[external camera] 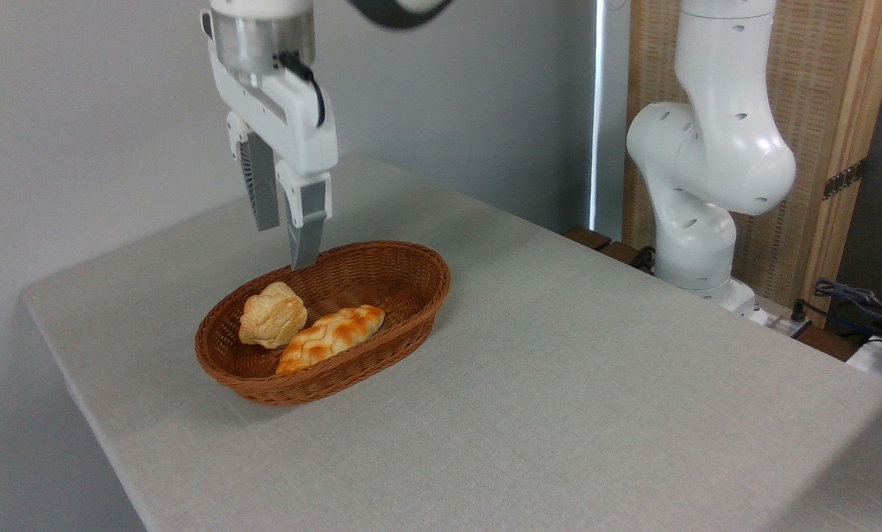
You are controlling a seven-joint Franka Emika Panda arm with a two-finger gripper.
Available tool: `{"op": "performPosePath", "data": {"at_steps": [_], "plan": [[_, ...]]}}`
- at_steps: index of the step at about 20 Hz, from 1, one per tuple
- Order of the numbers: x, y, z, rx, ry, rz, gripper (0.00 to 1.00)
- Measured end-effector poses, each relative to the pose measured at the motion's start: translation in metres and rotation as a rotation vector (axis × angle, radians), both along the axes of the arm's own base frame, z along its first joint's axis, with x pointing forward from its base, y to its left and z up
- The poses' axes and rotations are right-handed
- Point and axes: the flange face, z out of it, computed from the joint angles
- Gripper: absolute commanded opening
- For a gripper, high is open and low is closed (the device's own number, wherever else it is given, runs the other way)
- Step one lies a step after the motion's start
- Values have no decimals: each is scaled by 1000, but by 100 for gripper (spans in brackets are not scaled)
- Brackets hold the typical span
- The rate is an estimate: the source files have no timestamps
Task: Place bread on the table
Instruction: 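Lower the gripper around the round roll and close on it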
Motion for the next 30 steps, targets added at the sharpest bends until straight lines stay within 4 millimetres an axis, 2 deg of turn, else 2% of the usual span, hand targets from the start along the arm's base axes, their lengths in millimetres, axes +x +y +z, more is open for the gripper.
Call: {"op": "performPosePath", "data": {"at_steps": [3,8,11,15,16,19,20,21,30], "plan": [[-8,-27,-27,-42,-33,63,100],[-10,-46,-61,-55,-62,83,100],[-12,-67,-94,-54,-67,62,100],[-9,-71,-119,-50,-59,62,100],[-7,-74,-124,-52,-66,60,96],[-7,-85,-138,-55,-75,48,52],[-7,-86,-140,-55,-73,47,45],[-7,-86,-142,-54,-72,47,41],[-7,-86,-142,-54,-71,47,42]]}}
